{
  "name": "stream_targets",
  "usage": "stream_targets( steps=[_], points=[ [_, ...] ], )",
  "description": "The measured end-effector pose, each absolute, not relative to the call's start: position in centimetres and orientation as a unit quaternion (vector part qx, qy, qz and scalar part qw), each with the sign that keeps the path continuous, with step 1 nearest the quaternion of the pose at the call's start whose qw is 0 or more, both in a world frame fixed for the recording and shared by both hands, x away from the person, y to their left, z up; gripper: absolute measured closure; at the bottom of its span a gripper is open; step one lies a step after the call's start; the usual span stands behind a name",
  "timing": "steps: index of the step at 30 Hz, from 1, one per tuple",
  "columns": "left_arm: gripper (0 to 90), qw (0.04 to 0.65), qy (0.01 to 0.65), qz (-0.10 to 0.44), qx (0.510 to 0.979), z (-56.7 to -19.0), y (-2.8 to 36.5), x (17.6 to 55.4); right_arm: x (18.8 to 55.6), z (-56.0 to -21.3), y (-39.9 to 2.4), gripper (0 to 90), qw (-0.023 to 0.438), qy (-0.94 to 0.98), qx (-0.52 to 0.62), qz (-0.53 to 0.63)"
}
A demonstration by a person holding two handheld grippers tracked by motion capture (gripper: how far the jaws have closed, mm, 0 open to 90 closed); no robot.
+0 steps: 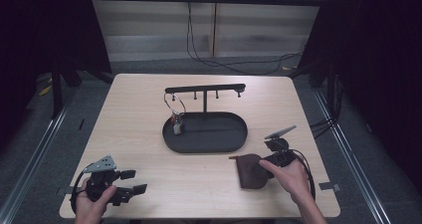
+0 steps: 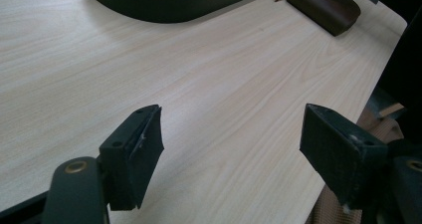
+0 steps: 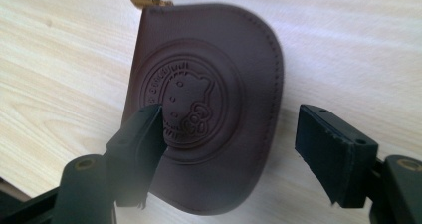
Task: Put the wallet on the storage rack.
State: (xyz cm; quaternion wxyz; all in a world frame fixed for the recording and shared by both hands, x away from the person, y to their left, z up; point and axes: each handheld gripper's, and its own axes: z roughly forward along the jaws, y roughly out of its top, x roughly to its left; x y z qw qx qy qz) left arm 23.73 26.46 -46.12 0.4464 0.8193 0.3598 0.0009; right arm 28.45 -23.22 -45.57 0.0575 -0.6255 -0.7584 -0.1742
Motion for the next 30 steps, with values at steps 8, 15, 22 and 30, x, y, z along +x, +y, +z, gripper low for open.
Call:
stream_targets(
  steps=[8,15,22,30],
  points=[
    [24.6,0.437,0.367,0.006,0.821,-46.2,26.5,23.8,29.1,-46.3,-22.6,27.0,0.072,-0.755,-0.629,-0.171],
    [24.6,0.445,0.371,0.002,0.815,-46.3,26.6,23.9,28.8,-46.8,-22.9,29.5,0.08,-0.739,-0.642,-0.189],
    [24.6,0.449,0.374,-0.002,0.812,-46.3,26.6,23.9,28.7,-46.8,-22.9,30.1,0.078,-0.738,-0.642,-0.192],
    [24.6,0.451,0.376,-0.004,0.809,-46.3,26.7,24.0,28.8,-46.8,-23.3,36.8,0.082,-0.731,-0.649,-0.196]
  ],
)
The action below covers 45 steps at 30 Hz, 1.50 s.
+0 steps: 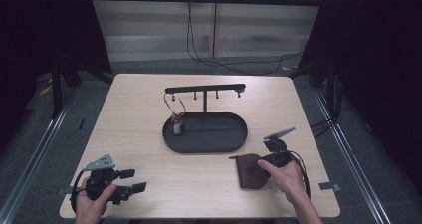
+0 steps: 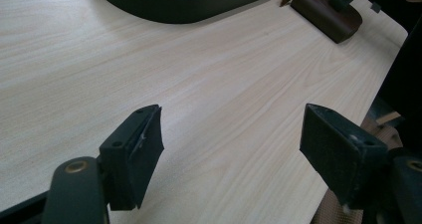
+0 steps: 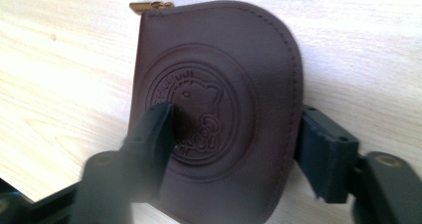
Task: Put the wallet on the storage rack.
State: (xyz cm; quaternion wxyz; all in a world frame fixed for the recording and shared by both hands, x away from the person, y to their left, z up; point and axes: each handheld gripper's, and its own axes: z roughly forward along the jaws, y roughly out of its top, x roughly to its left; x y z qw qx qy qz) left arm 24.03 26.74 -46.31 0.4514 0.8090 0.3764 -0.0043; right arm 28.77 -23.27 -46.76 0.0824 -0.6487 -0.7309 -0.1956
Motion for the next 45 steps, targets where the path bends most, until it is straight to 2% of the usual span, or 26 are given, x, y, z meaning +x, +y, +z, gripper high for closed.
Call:
stream_targets(
  steps=[2,4,6,8,12,20,24,26,36,37,45],
  points=[
    [24.6,0.451,0.376,-0.006,0.809,-46.3,26.7,24.0,28.8,-46.7,-23.2,38.0,0.081,-0.731,-0.649,-0.193],
    [24.6,0.45,0.377,-0.004,0.81,-46.3,26.7,24.1,28.8,-46.3,-23.1,47.0,0.075,-0.733,-0.648,-0.193],
    [24.6,0.449,0.377,-0.005,0.81,-46.3,26.7,24.0,29.1,-46.4,-23.5,47.8,0.086,-0.73,-0.649,-0.196],
    [24.8,0.444,0.38,0.0,0.811,-46.3,26.7,24.0,29.1,-46.3,-23.7,55.4,0.085,-0.728,-0.649,-0.204],
    [24.8,0.444,0.379,-0.002,0.812,-46.4,26.7,24.1,29.2,-46.4,-24.0,56.0,0.092,-0.724,-0.65,-0.21],
    [24.7,0.444,0.377,-0.001,0.812,-46.3,26.7,24.0,29.2,-45.9,-24.4,68.3,0.086,-0.718,-0.655,-0.218],
    [24.7,0.441,0.379,0.0,0.814,-46.4,26.6,24.0,29.1,-45.4,-23.9,69.0,0.069,-0.725,-0.65,-0.215],
    [24.7,0.441,0.379,0.0,0.814,-46.4,26.6,24.0,29.1,-45.2,-23.8,73.8,0.066,-0.723,-0.652,-0.217],
    [24.4,0.442,0.382,-0.003,0.812,-46.4,26.8,24.1,29.3,-44.4,-23.8,77.0,0.07,-0.729,-0.643,-0.225],
    [24.4,0.441,0.38,-0.002,0.813,-46.4,26.8,24.1,29.4,-43.9,-23.8,82.3,0.074,-0.729,-0.64,-0.232],
    [24.0,0.439,0.374,0.001,0.817,-46.4,26.6,24.1,30.0,-42.2,-22.6,83.7,0.056,-0.746,-0.627,-0.215]
  ],
)
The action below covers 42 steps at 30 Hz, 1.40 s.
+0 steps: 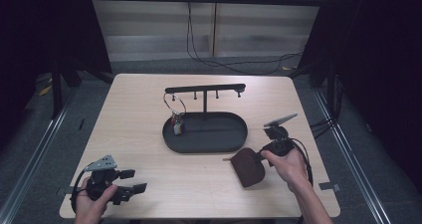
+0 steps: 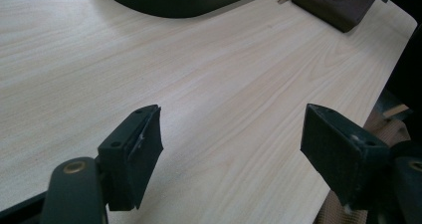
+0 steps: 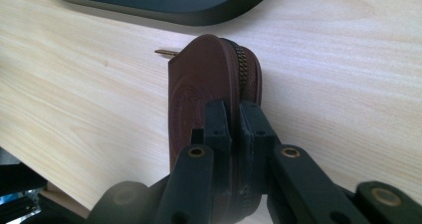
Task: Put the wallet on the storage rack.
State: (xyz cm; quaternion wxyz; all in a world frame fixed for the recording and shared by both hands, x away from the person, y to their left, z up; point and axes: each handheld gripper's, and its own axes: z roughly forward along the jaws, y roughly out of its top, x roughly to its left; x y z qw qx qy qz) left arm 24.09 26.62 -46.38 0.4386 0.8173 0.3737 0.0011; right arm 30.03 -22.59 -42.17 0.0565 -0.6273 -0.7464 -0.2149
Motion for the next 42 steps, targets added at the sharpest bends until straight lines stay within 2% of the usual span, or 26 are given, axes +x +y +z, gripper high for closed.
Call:
stream_targets(
  steps=[15,42],
  points=[
    [23.9,0.44,0.374,-0.001,0.816,-46.4,26.7,24.1,30.5,-40.9,-21.9,83.7,0.029,-0.765,-0.619,-0.178],
    [20.0,0.44,0.372,-0.003,0.818,-46.4,26.6,24.2,30.4,-38.6,-21.5,83.2,0.018,-0.77,-0.617,-0.159]
  ],
)
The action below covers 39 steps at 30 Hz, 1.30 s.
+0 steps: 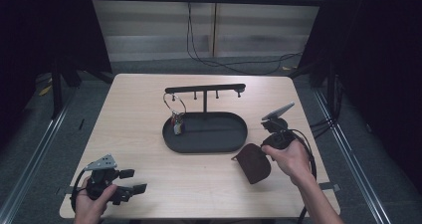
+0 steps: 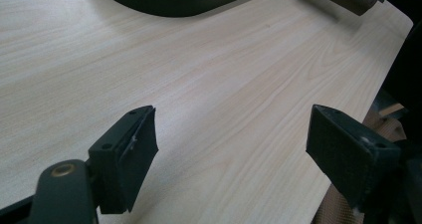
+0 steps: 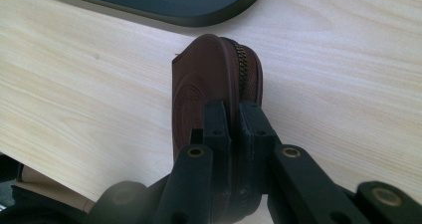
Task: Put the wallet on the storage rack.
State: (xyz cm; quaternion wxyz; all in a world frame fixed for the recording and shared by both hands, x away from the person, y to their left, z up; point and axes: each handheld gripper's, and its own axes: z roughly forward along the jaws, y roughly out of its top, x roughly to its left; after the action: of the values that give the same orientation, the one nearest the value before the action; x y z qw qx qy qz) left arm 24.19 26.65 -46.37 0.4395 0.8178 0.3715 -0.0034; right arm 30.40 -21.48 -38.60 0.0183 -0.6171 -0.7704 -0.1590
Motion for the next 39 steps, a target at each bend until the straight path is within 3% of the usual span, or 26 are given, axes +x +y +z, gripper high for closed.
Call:
stream_targets(
  steps=[24,39],
  points=[
    [19.1,0.437,0.373,-0.009,0.818,-46.4,26.6,24.3,31.5,-35.7,-20.7,82.9,-0.004,-0.779,-0.614,-0.129],
    [19.0,0.433,0.372,-0.012,0.821,-46.5,26.4,24.3,33.2,-33.5,-19.6,83.0,-0.049,-0.781,-0.615,-0.1]
  ],
)
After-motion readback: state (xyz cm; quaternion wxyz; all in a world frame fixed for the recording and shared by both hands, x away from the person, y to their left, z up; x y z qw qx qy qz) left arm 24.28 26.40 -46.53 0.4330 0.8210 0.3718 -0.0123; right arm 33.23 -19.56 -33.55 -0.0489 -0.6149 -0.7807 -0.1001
